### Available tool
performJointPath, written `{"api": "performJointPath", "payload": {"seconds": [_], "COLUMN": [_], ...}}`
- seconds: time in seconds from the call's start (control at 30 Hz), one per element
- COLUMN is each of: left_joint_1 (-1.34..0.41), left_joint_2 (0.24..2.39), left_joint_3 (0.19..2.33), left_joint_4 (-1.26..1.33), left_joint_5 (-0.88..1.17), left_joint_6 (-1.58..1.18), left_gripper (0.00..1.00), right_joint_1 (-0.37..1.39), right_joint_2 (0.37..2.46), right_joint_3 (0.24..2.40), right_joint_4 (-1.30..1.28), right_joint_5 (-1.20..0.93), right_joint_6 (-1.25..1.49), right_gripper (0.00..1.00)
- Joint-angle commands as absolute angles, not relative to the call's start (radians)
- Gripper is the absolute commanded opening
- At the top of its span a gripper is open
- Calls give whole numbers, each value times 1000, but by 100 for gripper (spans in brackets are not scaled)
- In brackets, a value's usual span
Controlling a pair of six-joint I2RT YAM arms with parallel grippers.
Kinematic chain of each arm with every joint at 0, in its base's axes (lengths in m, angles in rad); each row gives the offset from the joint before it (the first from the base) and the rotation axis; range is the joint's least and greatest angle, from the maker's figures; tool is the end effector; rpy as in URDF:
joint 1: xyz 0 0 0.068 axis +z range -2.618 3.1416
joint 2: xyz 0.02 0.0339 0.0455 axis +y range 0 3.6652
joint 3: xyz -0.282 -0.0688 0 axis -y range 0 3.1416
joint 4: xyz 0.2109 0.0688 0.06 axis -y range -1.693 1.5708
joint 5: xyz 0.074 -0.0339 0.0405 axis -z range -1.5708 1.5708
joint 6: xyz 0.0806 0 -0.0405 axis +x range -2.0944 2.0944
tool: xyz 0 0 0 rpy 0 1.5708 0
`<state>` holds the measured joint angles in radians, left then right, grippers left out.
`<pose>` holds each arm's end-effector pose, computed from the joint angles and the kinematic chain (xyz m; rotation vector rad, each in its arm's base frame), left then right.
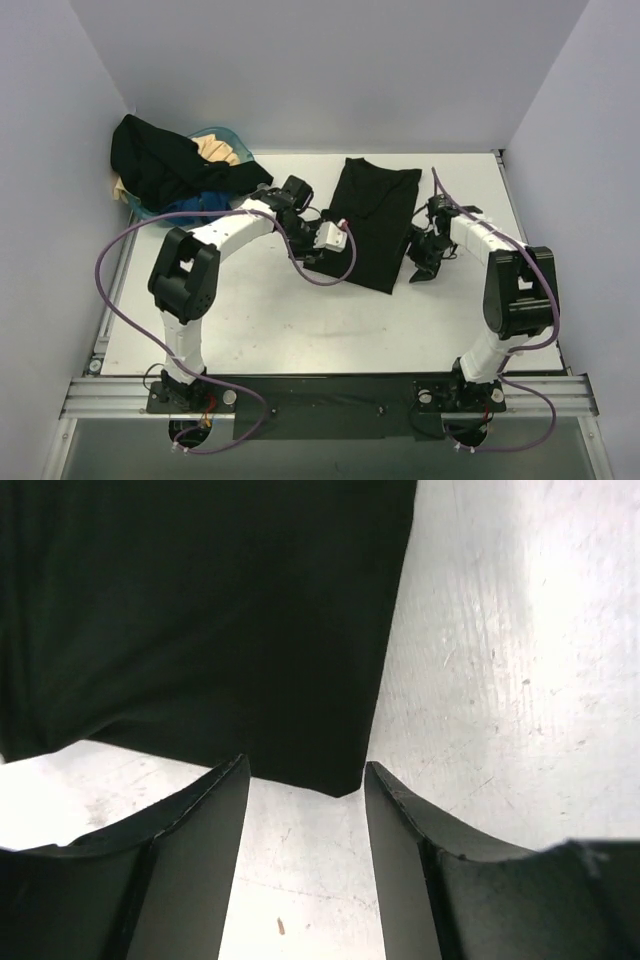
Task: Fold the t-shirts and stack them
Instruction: Fold the folded rectangular tshirt in 1/3 of the way, then grab one side of the 2/3 rectangular tshirt with both arms
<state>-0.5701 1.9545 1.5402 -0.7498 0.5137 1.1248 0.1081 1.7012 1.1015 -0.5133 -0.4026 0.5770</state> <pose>0.3152 -0.2491 0.2126 2.0195 1.5975 -0.5043 0.3248 0.0670 0.1907 0.5118 2.7059 0.7440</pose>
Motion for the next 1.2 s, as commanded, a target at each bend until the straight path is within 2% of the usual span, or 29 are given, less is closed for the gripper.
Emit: {"api": "performJointPath", "payload": {"seconds": [0.0,0.27,0.5,0.53,0.57,0.6,0.63,0.67,0.7,1.0,1.17], "left_joint_1": [-568,-615,-627,-632,-637,-644,-653,-658,-664,-693,-729], "left_joint_2": [1965,1956,1977,1977,1979,1976,1976,1968,1964,1835,1694], "left_joint_3": [1476,1361,1299,1298,1296,1298,1301,1307,1318,1384,1384], "left_joint_4": [-628,-548,-496,-488,-485,-480,-483,-503,-540,-968,-1311], "left_joint_5": [520,465,397,390,385,373,365,367,370,406,489], "left_joint_6": [1275,1353,1377,1378,1370,1364,1347,1341,1335,1181,1166], "left_gripper": [61,62,55,53,42,35,19,7,0,0,0], "right_joint_1": [144,199,207,207,207,206,204,203,201,242,371], "right_joint_2": [1721,1760,1741,1758,1779,1789,1796,1796,1783,1548,1330], "right_joint_3": [1037,968,899,900,908,911,916,917,914,812,762], "right_joint_4": [-445,-402,-396,-391,-388,-384,-380,-379,-379,-587,-805], "right_joint_5": [-436,-442,-407,-399,-402,-406,-410,-410,-413,-474,-521], "right_joint_6": [669,713,721,718,713,713,710,709,704,603,618], "right_gripper": [59,57,54,47,40,24,15,0,0,0,0]}}
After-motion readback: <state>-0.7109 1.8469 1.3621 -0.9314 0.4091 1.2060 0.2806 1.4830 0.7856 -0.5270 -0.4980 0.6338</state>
